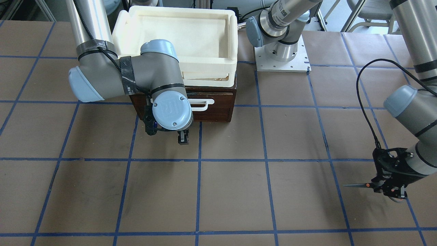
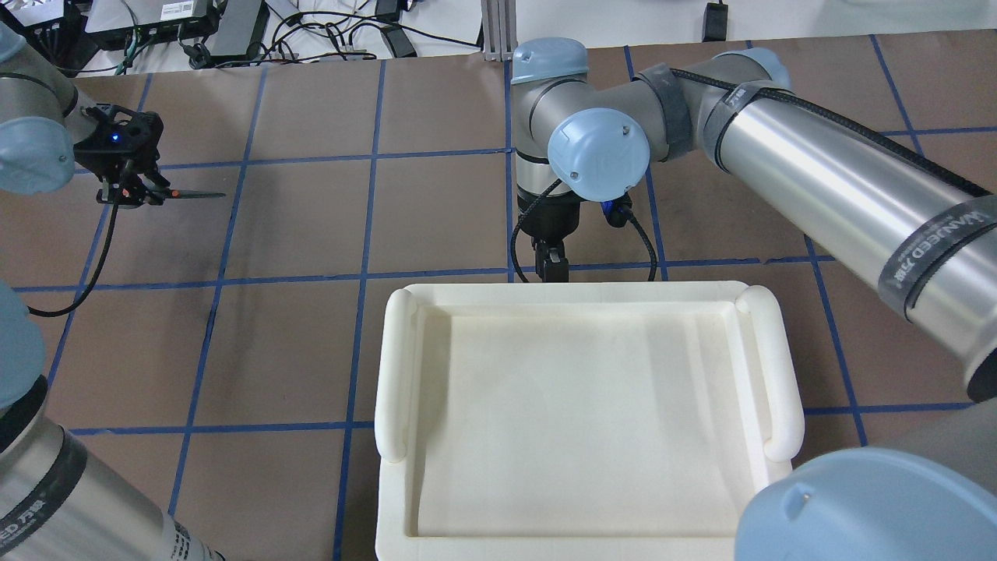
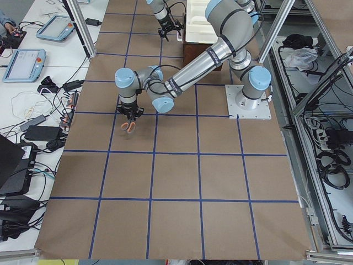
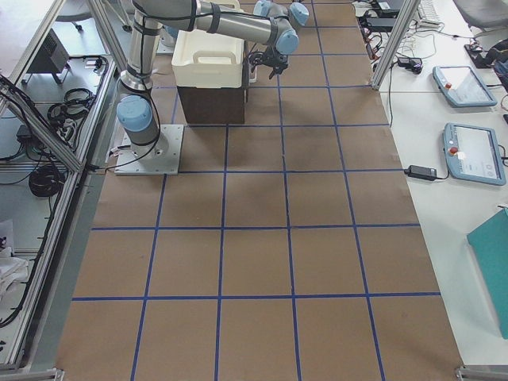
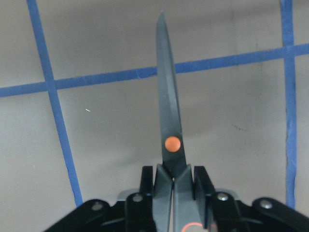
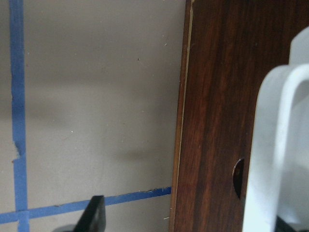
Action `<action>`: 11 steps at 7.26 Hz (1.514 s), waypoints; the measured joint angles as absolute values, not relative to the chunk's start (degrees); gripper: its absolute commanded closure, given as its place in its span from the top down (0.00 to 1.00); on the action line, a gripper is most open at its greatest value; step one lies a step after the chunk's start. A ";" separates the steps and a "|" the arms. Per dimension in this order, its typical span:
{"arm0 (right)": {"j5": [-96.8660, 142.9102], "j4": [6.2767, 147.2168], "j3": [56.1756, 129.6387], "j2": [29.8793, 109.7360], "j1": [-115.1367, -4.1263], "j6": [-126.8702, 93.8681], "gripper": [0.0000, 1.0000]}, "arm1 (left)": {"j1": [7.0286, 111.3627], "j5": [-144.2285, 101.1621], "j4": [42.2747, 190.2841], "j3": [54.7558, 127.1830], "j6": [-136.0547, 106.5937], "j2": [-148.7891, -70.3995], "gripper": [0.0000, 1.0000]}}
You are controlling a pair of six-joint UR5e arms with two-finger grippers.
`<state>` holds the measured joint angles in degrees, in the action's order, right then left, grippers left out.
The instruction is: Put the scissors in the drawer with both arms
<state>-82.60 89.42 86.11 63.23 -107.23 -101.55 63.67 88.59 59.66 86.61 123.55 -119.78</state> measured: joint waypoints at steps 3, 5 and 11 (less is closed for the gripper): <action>-83.35 92.33 85.41 63.06 -107.03 -99.15 1.00 | 66.64 88.90 66.99 86.30 121.30 -115.06 0.04; -83.53 94.65 85.24 62.84 -106.88 -97.55 1.00 | 70.68 89.80 73.31 86.04 119.01 -109.79 0.00; -84.97 95.87 80.50 59.94 -106.10 -93.20 1.00 | 89.26 91.54 84.05 85.90 102.11 -97.35 0.00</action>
<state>-84.97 95.87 80.50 59.94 -106.10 -93.20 89.26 91.54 84.05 85.90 102.11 -97.35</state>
